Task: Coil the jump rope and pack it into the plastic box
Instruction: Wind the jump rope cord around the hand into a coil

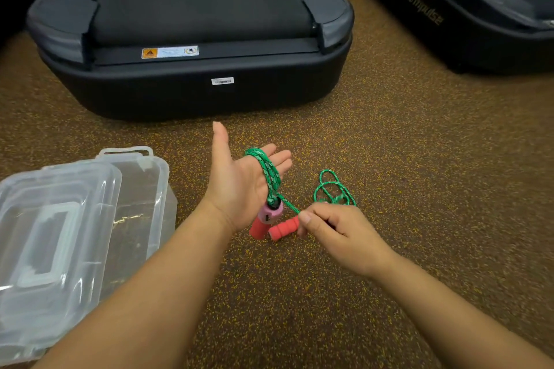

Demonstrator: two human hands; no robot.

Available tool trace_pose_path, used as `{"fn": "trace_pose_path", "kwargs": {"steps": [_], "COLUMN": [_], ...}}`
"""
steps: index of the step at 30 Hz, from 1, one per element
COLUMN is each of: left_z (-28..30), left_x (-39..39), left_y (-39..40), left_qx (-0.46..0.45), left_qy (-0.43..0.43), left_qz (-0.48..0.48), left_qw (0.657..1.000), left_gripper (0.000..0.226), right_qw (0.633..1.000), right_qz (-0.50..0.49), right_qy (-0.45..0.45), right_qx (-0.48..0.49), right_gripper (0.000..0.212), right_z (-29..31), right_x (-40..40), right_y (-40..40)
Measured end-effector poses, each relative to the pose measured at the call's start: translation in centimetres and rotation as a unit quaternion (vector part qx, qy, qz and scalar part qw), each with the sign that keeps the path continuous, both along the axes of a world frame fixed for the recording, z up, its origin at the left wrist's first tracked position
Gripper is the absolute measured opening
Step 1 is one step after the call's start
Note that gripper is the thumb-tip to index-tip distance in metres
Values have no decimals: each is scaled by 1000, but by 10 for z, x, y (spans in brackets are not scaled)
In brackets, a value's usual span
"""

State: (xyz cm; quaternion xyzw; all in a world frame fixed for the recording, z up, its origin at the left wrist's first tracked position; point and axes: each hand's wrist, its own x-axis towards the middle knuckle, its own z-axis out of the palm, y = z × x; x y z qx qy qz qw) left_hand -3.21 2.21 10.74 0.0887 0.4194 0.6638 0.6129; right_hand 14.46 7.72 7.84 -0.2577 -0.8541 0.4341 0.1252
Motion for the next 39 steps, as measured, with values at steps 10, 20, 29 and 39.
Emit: {"fn": "trace_pose_path", "kwargs": {"steps": [10,20,29,39], "left_z": [-1,7,11,4], "left_x": [11,9,13,3], "left_y": [-4,-5,1,6], "left_qx": [-55,4,50,6], "left_qy": [242,186,84,37], "left_qz": [-209,-332,-103,-23], "left_qw": [946,925,990,999], "left_gripper": [118,93,32,74], "right_qw": [994,986,992,994], "right_qz": [-23,-139,-108,-3], "right_qy": [110,98,39,-23], "right_qx": [-5,-3,-57,105], "right_gripper": [26,27,30,38], "right_z": [47,26,-18,0], "right_x": [-11,-13,-9,-9], "right_y": [20,44,19,-1]}}
